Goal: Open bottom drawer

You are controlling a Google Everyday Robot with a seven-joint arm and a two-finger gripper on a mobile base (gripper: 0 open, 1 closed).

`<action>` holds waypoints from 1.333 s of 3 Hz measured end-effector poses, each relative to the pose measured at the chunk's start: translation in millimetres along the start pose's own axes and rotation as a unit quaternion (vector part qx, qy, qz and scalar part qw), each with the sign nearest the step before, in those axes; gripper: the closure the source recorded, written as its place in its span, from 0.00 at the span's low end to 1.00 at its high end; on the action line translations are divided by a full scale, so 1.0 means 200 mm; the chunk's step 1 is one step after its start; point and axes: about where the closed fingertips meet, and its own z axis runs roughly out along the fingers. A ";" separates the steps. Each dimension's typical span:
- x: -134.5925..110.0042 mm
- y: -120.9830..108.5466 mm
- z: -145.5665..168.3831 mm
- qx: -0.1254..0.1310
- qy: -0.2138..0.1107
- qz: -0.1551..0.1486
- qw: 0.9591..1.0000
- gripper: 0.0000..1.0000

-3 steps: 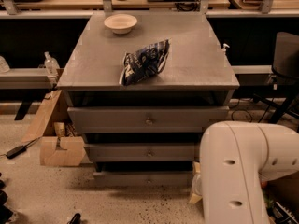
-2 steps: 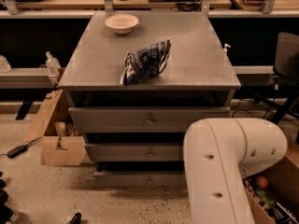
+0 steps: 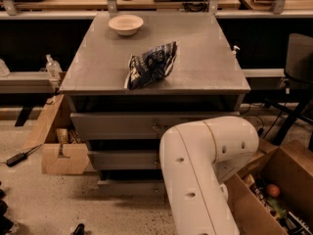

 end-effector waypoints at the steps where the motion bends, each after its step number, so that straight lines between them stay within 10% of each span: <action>1: -0.03 -0.01 0.08 -0.016 0.016 -0.021 1.000 0.00; 4: -0.07 -0.07 0.28 -0.078 0.012 -0.041 0.996 0.04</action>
Offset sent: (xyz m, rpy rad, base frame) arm 0.0403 0.0060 -0.0275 -0.1068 0.1111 0.0653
